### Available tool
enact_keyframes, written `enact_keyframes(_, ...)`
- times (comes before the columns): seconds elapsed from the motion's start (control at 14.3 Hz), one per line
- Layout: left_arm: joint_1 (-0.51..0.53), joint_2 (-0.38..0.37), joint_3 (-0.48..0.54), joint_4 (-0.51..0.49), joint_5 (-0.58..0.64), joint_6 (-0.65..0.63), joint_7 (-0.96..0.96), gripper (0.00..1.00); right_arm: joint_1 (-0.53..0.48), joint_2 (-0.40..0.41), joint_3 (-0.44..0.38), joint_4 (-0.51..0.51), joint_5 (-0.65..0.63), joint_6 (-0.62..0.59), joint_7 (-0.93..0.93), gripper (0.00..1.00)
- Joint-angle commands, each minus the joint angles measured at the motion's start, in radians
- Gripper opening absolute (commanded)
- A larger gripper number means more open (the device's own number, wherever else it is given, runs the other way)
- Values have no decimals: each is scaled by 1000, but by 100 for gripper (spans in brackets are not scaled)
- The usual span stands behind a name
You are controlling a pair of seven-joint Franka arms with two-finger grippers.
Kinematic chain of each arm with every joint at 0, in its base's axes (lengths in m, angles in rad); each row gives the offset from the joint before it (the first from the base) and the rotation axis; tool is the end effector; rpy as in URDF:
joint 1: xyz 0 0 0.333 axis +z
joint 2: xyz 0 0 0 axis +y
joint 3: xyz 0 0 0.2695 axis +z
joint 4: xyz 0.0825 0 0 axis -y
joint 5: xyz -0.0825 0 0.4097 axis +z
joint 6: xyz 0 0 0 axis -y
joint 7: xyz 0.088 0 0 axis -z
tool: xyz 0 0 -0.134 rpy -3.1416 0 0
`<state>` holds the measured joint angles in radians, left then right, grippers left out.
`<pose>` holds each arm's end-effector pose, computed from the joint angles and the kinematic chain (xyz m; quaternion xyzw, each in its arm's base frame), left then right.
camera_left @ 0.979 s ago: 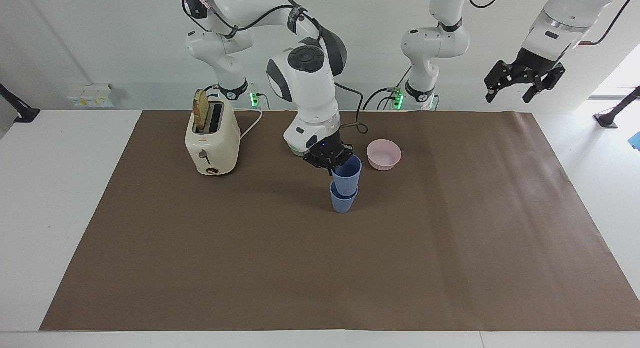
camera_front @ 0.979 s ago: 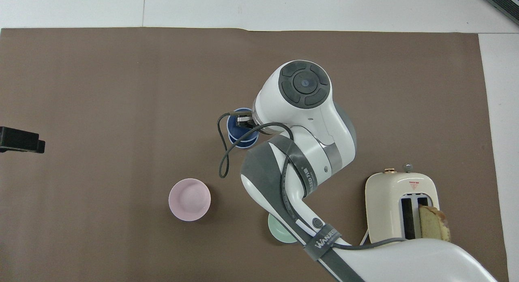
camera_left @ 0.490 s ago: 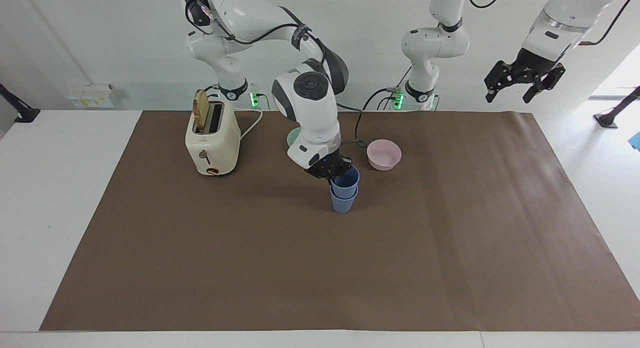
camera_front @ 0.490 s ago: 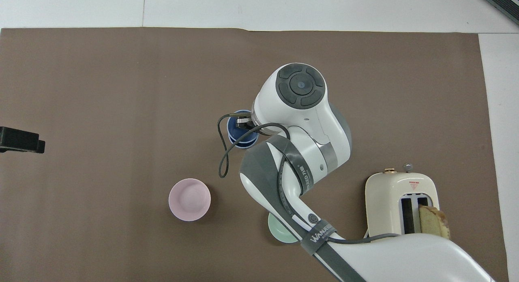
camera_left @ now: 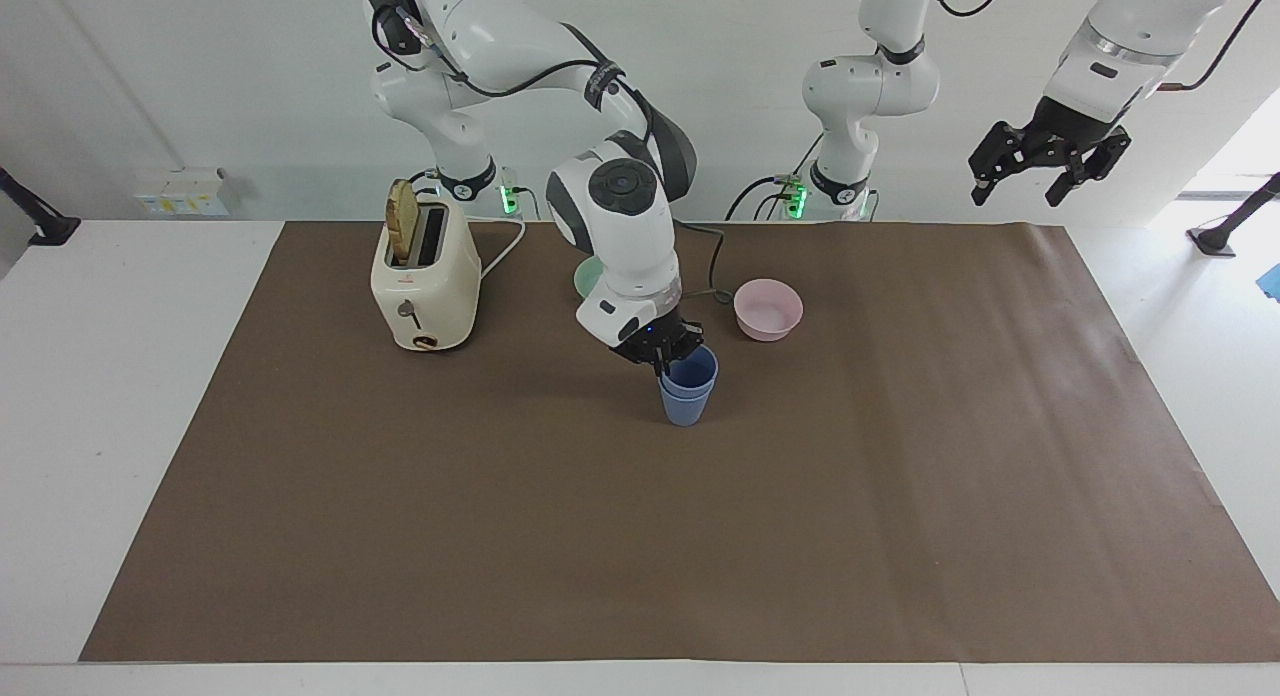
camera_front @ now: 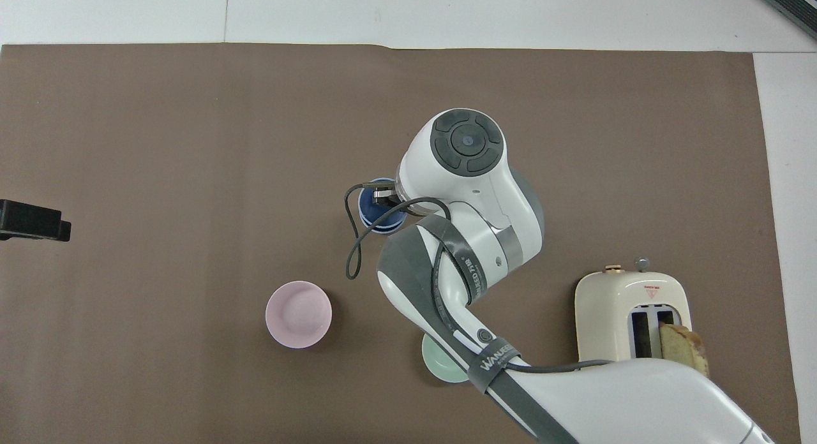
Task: Stack blue cups with both arms
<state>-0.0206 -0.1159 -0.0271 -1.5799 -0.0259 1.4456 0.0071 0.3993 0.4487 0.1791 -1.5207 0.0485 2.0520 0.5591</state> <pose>0.5341 -0.0300 0.6003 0.9995 -0.0288 -0.0094 0.0111 0.5905 0.3753 0.3355 -0.9971 0.0110 -0.0051 0.0747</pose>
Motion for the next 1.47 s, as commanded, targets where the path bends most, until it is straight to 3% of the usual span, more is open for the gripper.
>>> enact_keyframes(0.0,-1,-10,3,3,-8,-17,5,100,-8,-8,7,-13,-1,20,-7,28)
enact_keyframes(0.14,-1,-10,3,3,-8,-17,5,100,-8,-8,7,-4,-1,5,-7,30)
enact_keyframes(0.21,-1,-10,3,3,-8,-17,5,100,-10,-10,7,-3,-3,4,-4,37)
enact_keyframes(0.28,-1,-10,3,3,-8,-17,5,100,-8,-13,5,0,-3,2,-4,57)
enact_keyframes(0.35,-1,-10,3,3,-8,-17,5,100,-16,-16,2,11,-6,-3,-7,92)
enact_keyframes(0.42,-1,-10,3,3,-8,-17,5,100,-25,-25,2,13,-28,-4,-16,100)
enact_keyframes(0.77,-1,-10,3,3,-8,-17,5,100,-158,-94,3,86,-62,-143,-154,100)
enact_keyframes(1.4,-1,-10,3,3,-8,-17,5,100,-387,-243,-6,88,-84,-266,-416,100)
